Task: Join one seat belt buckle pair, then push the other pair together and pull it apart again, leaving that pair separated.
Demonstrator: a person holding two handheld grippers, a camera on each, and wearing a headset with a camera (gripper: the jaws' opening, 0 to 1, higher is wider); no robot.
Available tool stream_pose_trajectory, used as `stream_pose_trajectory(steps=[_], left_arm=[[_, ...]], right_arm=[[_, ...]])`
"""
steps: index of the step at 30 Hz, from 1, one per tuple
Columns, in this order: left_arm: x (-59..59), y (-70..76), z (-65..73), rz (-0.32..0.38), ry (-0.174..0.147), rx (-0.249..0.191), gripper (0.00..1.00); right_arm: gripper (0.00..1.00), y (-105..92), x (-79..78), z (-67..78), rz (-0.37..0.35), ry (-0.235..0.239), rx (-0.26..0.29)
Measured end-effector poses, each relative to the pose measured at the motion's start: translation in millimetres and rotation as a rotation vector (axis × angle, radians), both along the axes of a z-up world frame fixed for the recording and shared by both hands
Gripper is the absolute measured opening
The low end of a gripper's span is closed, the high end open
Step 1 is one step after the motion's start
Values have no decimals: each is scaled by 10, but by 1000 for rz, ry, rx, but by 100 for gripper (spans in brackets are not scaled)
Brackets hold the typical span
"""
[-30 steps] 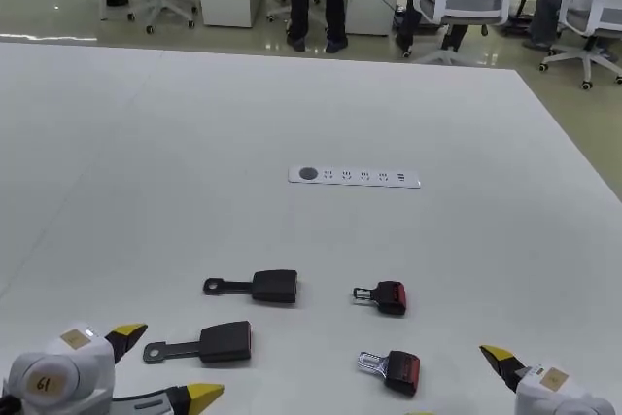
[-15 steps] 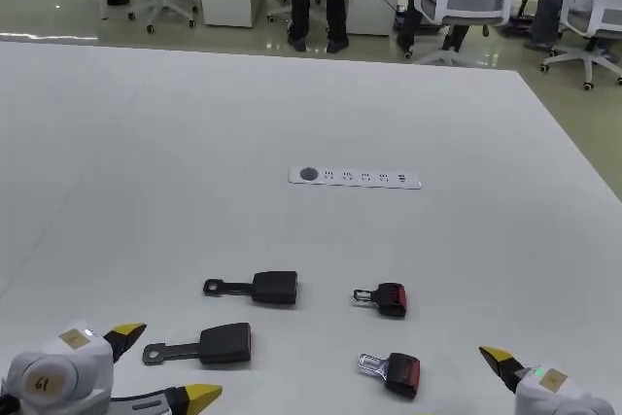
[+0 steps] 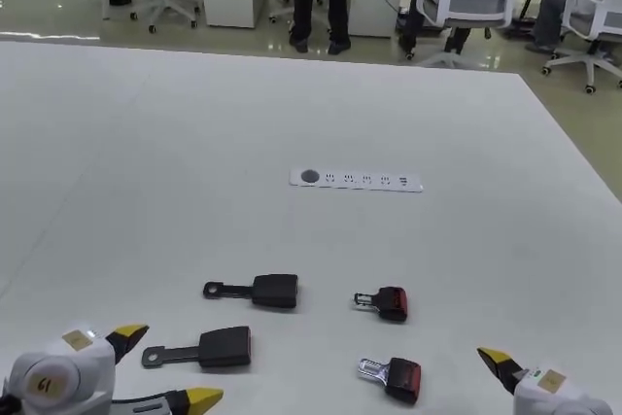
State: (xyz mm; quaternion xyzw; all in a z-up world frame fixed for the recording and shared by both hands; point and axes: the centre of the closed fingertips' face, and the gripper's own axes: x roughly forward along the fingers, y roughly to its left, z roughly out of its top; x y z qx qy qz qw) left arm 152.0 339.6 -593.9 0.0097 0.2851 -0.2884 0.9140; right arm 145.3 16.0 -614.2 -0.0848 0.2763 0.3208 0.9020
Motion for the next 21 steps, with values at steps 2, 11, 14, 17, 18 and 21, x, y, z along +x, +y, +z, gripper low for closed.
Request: stream_pose_trajectory(steps=[2, 11, 14, 17, 18, 21], left_arm=[[13, 8, -6, 4, -1, -3, 90], [25, -10, -22, -8, 1, 6, 90], [17, -20, -29, -12, 4, 9, 90], [17, -28, -33, -14, 7, 8, 90], [16, -22, -40, -16, 8, 9, 90], [18, -26, -47, -20, 10, 10, 90]], right_arm=[[92, 9, 2, -2, 6, 1, 0], [92, 39, 41, -17, 22, 3, -5], [92, 54, 47, -32, 25, 8, -5], [91, 68, 58, -41, 26, 11, -2], [91, 72, 60, -45, 27, 12, -3], [91, 95, 69, -51, 31, 15, 5]])
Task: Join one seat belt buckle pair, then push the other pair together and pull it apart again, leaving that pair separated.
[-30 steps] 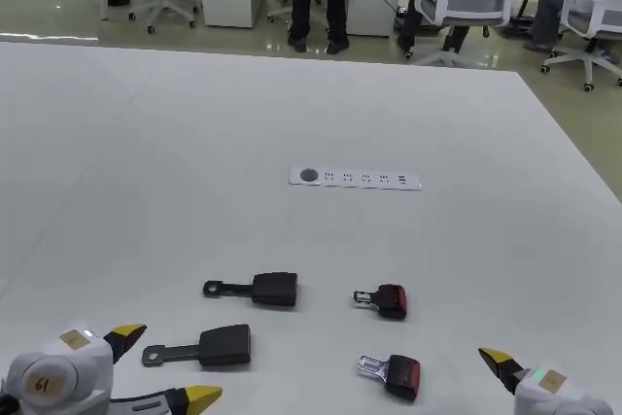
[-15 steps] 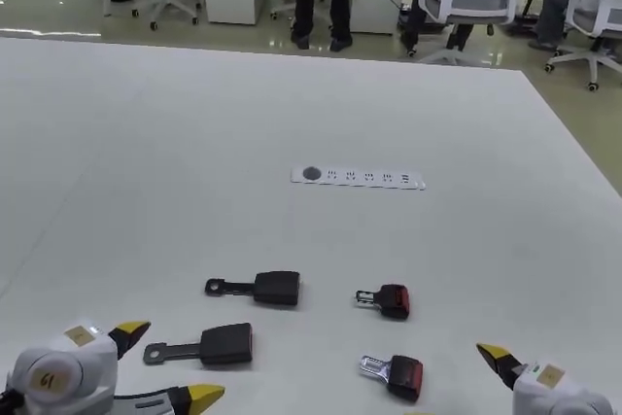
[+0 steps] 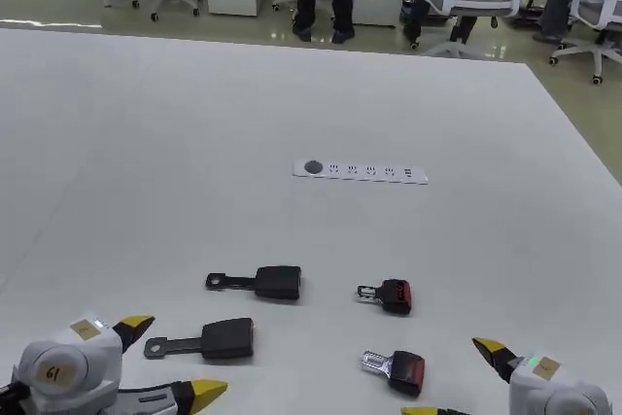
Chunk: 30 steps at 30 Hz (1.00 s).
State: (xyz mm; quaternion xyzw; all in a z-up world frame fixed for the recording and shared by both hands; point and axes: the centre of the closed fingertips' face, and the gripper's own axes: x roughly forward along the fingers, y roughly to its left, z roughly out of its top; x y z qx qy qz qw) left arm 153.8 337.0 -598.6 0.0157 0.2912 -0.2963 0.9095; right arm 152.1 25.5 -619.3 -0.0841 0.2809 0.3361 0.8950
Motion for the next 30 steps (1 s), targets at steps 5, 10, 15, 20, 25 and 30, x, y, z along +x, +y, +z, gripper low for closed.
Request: stream_pose_trajectory(steps=[5, 10, 15, 20, 25, 30], left_arm=[[23, -17, -15, -8, 2, 4, 90], [52, -24, -68, -21, 7, 7, 90], [49, -31, -134, -56, 11, 33, 90], [60, -89, -151, -90, 17, 54, 90], [83, -90, -202, -128, 30, 75, 89], [143, -78, -269, -168, 45, 94, 89]], right_arm=[[92, 44, 0, 0, 18, 4, -3], [92, 75, -6, -29, 41, 13, -13], [91, 125, 2, -61, 70, 24, -19], [91, 178, 15, -107, 106, 40, -32], [89, 223, 28, -168, 139, 71, -34], [89, 248, 39, -253, 178, 93, -43]])
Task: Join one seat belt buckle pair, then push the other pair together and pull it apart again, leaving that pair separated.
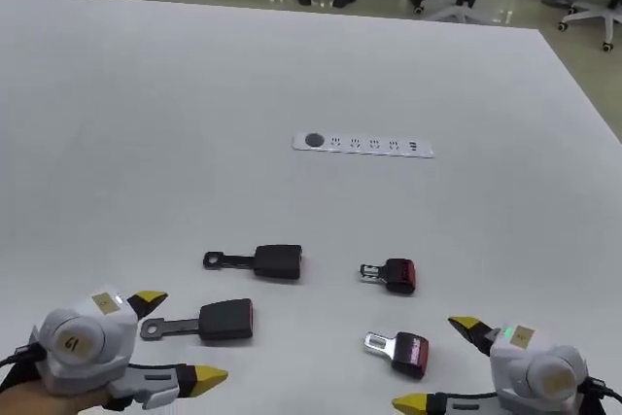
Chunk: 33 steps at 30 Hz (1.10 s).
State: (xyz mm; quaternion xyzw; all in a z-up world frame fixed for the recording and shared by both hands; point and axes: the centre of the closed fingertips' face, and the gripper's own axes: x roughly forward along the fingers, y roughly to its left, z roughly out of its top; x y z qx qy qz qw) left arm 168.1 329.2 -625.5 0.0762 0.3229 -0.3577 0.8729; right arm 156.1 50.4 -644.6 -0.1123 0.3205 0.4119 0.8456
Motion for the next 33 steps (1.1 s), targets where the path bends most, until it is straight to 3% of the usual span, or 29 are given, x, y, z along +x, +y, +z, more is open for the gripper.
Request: stream_pose_trajectory(steps=[7, 16, 19, 22, 33], left_arm=[[61, -24, -130, -76, 4, 56, 86], [175, -86, -291, -145, 31, 93, 81], [208, -109, -324, -154, 51, 76, 79], [265, -169, -346, -180, 43, 94, 75], [302, -234, -477, -263, 77, 102, 70]], right_arm=[[87, 33, 48, -105, 35, 38, -5], [83, 2, 106, -206, 71, 78, -29], [83, 2, 99, -249, 87, 97, -37], [82, 9, 99, -260, 94, 107, -38], [75, 18, 100, -385, 150, 126, -67]])
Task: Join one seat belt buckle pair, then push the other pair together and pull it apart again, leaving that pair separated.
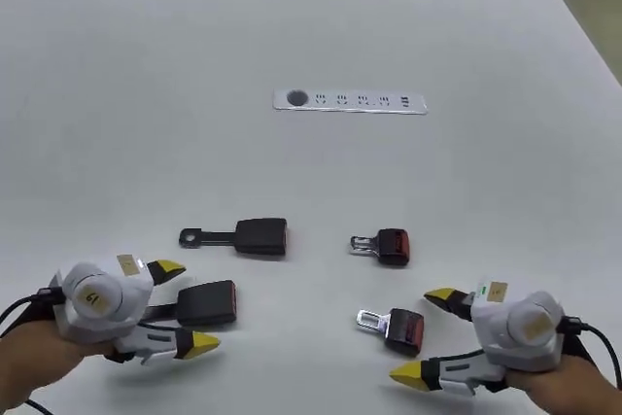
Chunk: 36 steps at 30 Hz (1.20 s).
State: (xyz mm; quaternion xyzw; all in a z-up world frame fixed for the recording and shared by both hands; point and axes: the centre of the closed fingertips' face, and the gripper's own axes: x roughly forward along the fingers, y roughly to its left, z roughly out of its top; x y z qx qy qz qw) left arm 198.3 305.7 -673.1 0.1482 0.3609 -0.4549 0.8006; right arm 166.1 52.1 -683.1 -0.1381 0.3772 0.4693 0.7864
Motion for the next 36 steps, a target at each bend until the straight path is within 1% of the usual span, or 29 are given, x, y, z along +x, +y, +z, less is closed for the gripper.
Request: stream_pose_trajectory(steps=[2, 3, 4, 5, 6, 8, 9, 10, 11, 12, 13, 14, 15, 17, 19, 20, 21, 22, 23, 24, 29, 34, 36], left_arm=[[-3, -19, -17, -12, 7, 4, 67], [5, -20, -26, -23, -3, 13, 66], [18, 5, -64, -33, -4, 18, 66], [7, 3, -75, -43, 5, 17, 65], [-16, -9, -79, -64, 7, 22, 63], [-25, 3, -106, -94, -1, 43, 58], [-38, 4, -129, -108, 5, 53, 55], [2, 1, -116, -132, -32, 61, 55], [-25, 3, -129, -120, -8, 58, 55], [4, -3, -133, -127, -15, 57, 54], [22, 10, -146, -141, -23, 65, 52], [42, 27, -156, -157, -40, 77, 50], [41, 22, -178, -162, -35, 79, 48], [42, 1, -194, -177, -31, 83, 47], [31, -29, -195, -213, -32, 89, 44], [23, -44, -192, -220, -33, 94, 41], [42, -54, -196, -228, -32, 88, 39], [40, -42, -217, -258, -33, 98, 39], [46, -47, -213, -267, -36, 100, 38], [41, -54, -213, -283, -35, 103, 38], [34, -72, -223, -335, -33, 116, 37], [21, -71, -212, -381, -33, 129, 36], [15, -96, -196, -399, -31, 134, 36]], right_arm=[[72, -18, -15, -49, 29, 0, -28], [71, -20, -26, -73, 35, 5, -35], [68, -19, -42, -95, 45, 11, -40], [67, -1, -3, -81, 68, -24, -30], [66, -13, -14, -89, 63, -17, -38], [66, 6, -21, -80, 68, -20, -36], [65, 13, -26, -76, 69, -21, -35], [65, 13, -21, -76, 70, -22, -34], [64, 10, -14, -80, 73, -25, -33], [63, 7, -12, -78, 76, -26, -35], [62, 11, -13, -74, 79, -27, -32], [61, 15, -18, -67, 82, -25, -26], [59, 37, -34, -54, 99, -23, -20], [57, 25, -27, -72, 115, -32, -35], [52, 23, -13, -54, 116, -32, -42], [50, 16, -5, -54, 121, -37, -48], [46, 8, -2, -58, 126, -40, -55], [43, -16, 4, -63, 141, -52, -73], [39, -5, 28, -58, 161, -71, -78], [35, -4, 23, -50, 161, -67, -79], [34, 8, 2, -31, 194, -60, -79], [34, 21, -14, -4, 212, -46, -78], [34, 29, -19, 1, 225, -42, -90]])
